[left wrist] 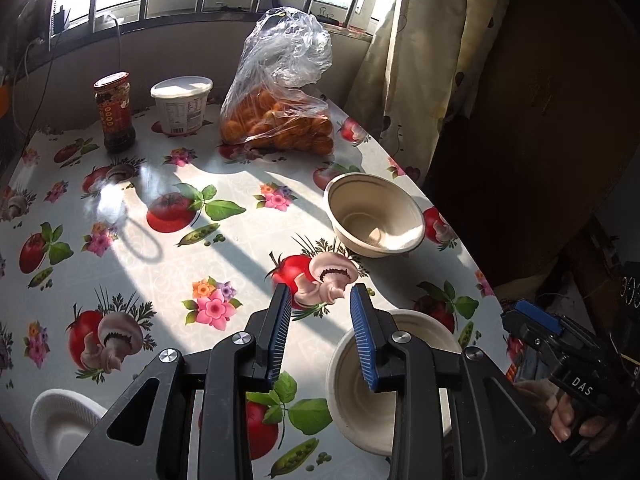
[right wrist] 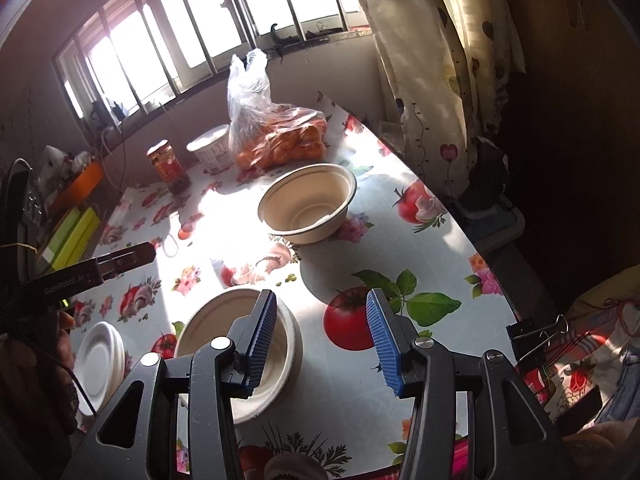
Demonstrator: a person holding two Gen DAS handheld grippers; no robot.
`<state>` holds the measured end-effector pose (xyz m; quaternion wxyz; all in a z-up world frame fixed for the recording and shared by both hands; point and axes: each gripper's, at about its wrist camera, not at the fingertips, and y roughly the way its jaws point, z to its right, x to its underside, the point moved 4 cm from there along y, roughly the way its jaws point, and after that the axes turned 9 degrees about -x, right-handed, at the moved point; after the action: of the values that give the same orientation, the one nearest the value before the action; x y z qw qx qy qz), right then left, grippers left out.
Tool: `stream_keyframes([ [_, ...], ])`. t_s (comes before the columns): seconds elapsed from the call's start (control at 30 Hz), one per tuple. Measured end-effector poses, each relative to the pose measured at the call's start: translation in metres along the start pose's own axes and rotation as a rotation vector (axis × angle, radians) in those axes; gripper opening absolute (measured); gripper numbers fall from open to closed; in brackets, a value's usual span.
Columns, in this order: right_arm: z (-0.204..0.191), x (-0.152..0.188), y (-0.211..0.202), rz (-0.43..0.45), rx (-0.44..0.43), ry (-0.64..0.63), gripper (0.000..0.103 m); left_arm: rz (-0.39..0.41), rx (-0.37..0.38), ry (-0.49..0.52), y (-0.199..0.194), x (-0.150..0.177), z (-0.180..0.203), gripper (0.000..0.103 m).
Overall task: Organize plates and bowls
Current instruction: 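Move both grippers toward the next beige paper bowl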
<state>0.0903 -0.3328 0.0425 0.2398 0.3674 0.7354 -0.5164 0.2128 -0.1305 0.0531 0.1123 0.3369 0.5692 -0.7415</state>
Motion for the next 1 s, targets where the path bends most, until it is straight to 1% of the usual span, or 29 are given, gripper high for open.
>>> stream_keyframes([
  [0.17,0.010,-0.025,-0.001,0.028,0.029,-0.009,0.047,0.026,-0.004,-0.003,0.005,-0.028,-0.007,0.032],
  [0.27,0.017,-0.037,0.005,0.034,0.027,-0.008,0.047,0.028,-0.004,-0.004,0.015,-0.039,-0.009,0.032],
  [0.37,0.024,-0.043,0.016,0.023,0.027,-0.001,0.047,0.019,0.010,-0.002,0.028,-0.045,-0.006,0.032],
  [0.47,0.030,-0.047,0.030,0.001,0.035,-0.007,0.046,0.002,0.002,-0.004,0.043,-0.047,-0.005,0.032],
  [0.57,0.032,-0.050,0.045,-0.022,0.032,-0.015,0.042,0.000,-0.019,0.008,0.055,-0.050,-0.003,0.032],
  [0.63,0.034,-0.052,0.056,-0.039,0.035,-0.014,0.036,-0.012,-0.026,0.012,0.065,-0.052,-0.002,0.032],
  [0.7,0.035,-0.055,0.065,-0.046,0.034,-0.019,0.035,-0.026,-0.029,0.023,0.073,-0.053,0.002,0.032],
  [0.77,0.036,-0.057,0.074,-0.058,0.030,-0.018,0.033,-0.022,-0.030,0.051,0.078,-0.054,0.008,0.032],
  [0.83,0.038,-0.058,0.083,-0.075,0.023,-0.015,0.029,-0.032,-0.012,0.058,0.085,-0.056,0.012,0.032],
  [0.93,0.039,-0.060,0.095,-0.090,0.017,-0.011,0.029,-0.067,0.032,0.045,0.097,-0.058,0.016,0.032],
  [1.0,0.040,-0.059,0.101,-0.097,0.013,0.002,0.029,-0.080,0.028,0.057,0.105,-0.058,0.019,0.032],
])
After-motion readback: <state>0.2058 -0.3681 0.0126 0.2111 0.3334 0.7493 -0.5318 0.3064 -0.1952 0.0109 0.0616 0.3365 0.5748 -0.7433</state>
